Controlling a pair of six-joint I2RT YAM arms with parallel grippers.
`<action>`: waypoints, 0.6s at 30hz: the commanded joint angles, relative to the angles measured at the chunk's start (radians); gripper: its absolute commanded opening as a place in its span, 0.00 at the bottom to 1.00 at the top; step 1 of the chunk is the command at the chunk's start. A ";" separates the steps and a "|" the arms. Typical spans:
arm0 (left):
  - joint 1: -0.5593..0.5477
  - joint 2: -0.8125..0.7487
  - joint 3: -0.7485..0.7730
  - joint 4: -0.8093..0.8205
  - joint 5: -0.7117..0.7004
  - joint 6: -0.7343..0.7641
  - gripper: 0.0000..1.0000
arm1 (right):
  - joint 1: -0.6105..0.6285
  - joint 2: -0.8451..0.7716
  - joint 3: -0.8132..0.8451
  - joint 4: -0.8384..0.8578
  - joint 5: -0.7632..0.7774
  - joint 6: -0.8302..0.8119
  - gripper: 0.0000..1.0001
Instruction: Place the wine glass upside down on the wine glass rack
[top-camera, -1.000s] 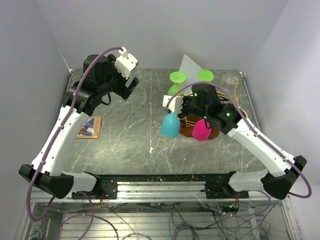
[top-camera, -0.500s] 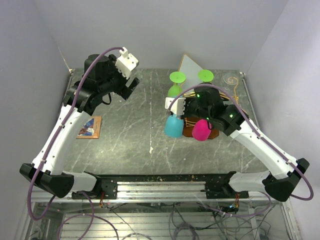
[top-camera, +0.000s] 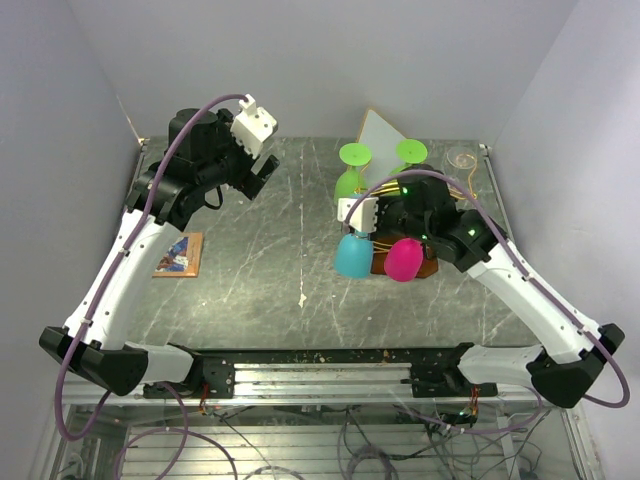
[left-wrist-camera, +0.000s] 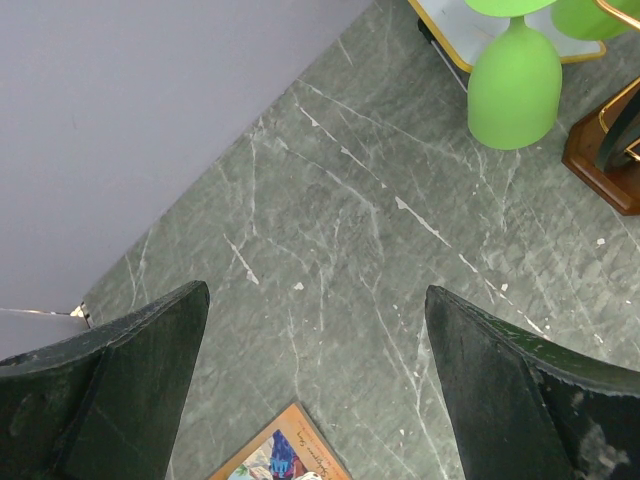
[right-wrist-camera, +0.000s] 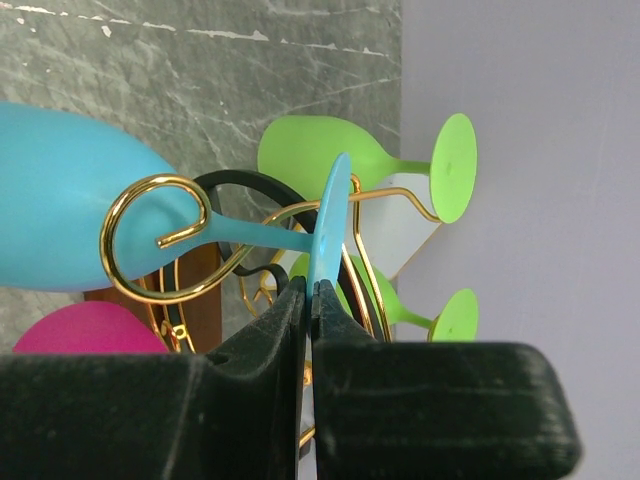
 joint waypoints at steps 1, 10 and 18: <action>-0.001 -0.006 0.019 0.011 -0.003 0.006 1.00 | -0.032 -0.039 0.033 -0.073 -0.038 -0.042 0.00; -0.001 0.000 0.032 0.005 0.011 -0.003 1.00 | -0.108 -0.090 0.027 -0.116 -0.155 -0.055 0.00; -0.001 -0.008 0.029 0.003 0.019 -0.005 1.00 | -0.158 -0.125 0.007 -0.127 -0.240 -0.066 0.00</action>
